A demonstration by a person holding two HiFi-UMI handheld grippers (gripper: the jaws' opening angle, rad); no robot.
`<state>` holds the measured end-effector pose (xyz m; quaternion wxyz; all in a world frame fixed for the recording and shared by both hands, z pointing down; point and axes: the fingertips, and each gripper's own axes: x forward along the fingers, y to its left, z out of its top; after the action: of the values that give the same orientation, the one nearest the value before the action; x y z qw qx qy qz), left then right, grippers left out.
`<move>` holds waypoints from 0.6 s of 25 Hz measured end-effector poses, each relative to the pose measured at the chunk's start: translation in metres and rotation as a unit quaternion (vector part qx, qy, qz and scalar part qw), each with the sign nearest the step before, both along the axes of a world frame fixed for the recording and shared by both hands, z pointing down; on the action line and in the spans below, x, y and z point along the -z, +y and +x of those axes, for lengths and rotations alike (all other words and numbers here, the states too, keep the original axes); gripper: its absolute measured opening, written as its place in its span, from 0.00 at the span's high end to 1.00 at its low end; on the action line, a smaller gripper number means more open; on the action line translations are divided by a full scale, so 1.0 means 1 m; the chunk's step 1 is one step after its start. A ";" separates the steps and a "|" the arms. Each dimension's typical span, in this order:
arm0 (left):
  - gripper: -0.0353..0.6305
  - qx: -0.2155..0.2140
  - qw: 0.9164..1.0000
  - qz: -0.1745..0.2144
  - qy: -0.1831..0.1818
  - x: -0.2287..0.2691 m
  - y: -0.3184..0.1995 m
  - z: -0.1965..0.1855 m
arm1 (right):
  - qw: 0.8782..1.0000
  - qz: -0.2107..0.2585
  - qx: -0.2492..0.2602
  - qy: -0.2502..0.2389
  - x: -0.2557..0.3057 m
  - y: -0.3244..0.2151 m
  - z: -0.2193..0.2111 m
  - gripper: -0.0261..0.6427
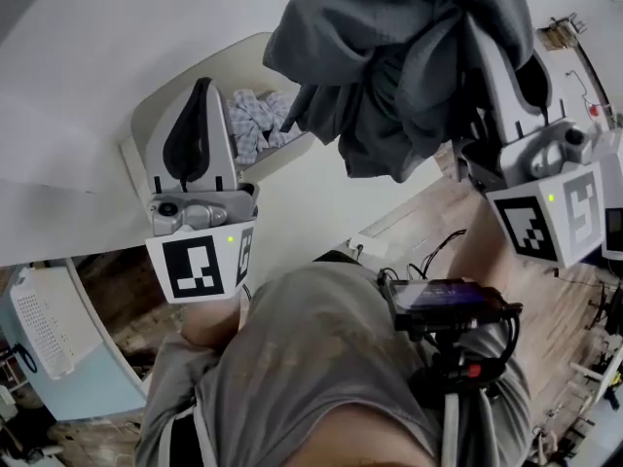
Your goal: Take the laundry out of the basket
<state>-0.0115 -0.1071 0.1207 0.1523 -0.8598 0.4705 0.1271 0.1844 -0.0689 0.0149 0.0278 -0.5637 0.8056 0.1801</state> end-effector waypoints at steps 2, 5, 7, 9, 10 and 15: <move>0.94 -0.014 1.000 -0.004 0.000 -0.005 -0.007 0.011 | 1.000 -0.003 -0.017 0.002 -0.005 0.000 0.011 0.86; 0.94 -0.031 0.999 -0.010 -0.003 -0.010 -0.015 0.027 | 0.999 -0.003 -0.039 0.008 -0.010 0.001 0.027 0.86; 0.94 -0.040 0.999 -0.011 -0.006 -0.011 -0.017 0.037 | 0.999 -0.005 -0.051 0.007 -0.013 0.004 0.038 0.86; 0.94 -0.046 0.999 -0.012 -0.008 -0.009 -0.018 0.043 | 0.998 -0.012 -0.060 0.005 -0.018 0.005 0.046 0.86; 0.94 -0.048 0.999 -0.013 -0.009 -0.007 -0.017 0.046 | 0.998 -0.018 -0.063 0.003 -0.022 0.006 0.049 0.86; 0.94 -0.054 0.998 -0.017 -0.019 0.003 -0.007 0.060 | 0.996 -0.049 -0.069 -0.014 -0.045 0.009 0.066 0.86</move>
<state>0.0489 -0.1137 0.1176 0.1399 -0.8888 0.4221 0.1108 0.2499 -0.0596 0.0603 -0.0008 -0.6215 0.7719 0.1342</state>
